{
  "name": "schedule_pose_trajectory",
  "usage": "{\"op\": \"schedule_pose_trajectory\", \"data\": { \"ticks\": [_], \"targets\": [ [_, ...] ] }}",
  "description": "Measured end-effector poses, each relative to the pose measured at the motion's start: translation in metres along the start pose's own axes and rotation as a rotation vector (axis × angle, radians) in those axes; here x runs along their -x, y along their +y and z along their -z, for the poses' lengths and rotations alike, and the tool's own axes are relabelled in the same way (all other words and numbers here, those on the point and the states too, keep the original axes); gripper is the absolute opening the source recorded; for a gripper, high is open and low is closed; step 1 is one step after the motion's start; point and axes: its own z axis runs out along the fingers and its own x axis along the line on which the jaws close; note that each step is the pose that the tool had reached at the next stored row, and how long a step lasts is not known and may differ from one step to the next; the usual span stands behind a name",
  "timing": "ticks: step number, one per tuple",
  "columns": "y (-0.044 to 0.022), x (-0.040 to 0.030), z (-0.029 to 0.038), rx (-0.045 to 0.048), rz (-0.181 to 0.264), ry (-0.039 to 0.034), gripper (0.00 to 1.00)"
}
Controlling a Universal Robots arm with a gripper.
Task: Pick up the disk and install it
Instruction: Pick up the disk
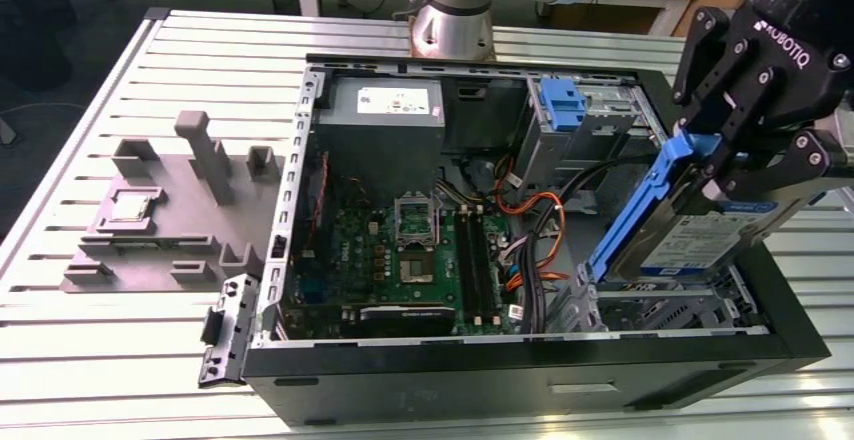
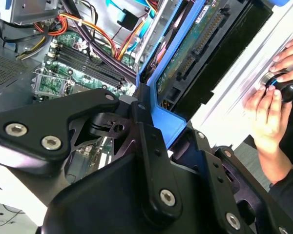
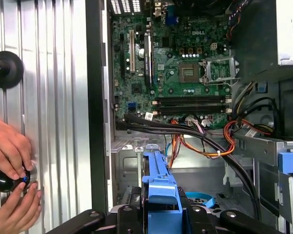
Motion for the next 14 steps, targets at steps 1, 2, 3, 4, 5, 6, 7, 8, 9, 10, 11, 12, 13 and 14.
{"op": "schedule_pose_trajectory", "data": {
  "ticks": [1, 2, 3, 4, 5, 6, 7, 8, 9, 10, 11, 12, 13, 14],
  "targets": [
    [-0.0001, 0.0000, -0.0004, 0.0000, 0.000, -0.0001, 0.37],
    [-0.0001, 0.0000, -0.0008, 0.0001, 0.000, 0.0000, 0.37],
    [-0.0001, 0.0000, -0.0013, 0.0002, 0.000, 0.0000, 0.37],
    [-0.0001, 0.0000, -0.0019, 0.0002, 0.000, -0.0001, 0.37],
    [-0.0001, 0.0001, -0.0024, 0.0002, 0.000, 0.0000, 0.37],
    [-0.0002, 0.0001, -0.0030, 0.0003, 0.000, -0.0001, 0.37],
    [-0.0001, 0.0001, -0.0035, 0.0004, 0.000, -0.0001, 0.37],
    [-0.0001, 0.0001, -0.0045, 0.0007, 0.000, 0.0000, 0.37],
    [-0.0001, 0.0001, -0.0049, 0.0007, 0.000, 0.0000, 0.37],
    [-0.0001, 0.0001, -0.0052, 0.0008, 0.000, 0.0000, 0.37],
    [-0.0002, 0.0001, -0.0053, 0.0008, 0.002, 0.0001, 0.37],
    [-0.0001, 0.0001, -0.0055, 0.0008, 0.004, 0.0001, 0.37],
    [-0.0002, 0.0001, -0.0057, 0.0007, 0.007, 0.0001, 0.37],
    [-0.0002, 0.0001, -0.0059, 0.0006, 0.011, 0.0001, 0.37]
  ]
}}
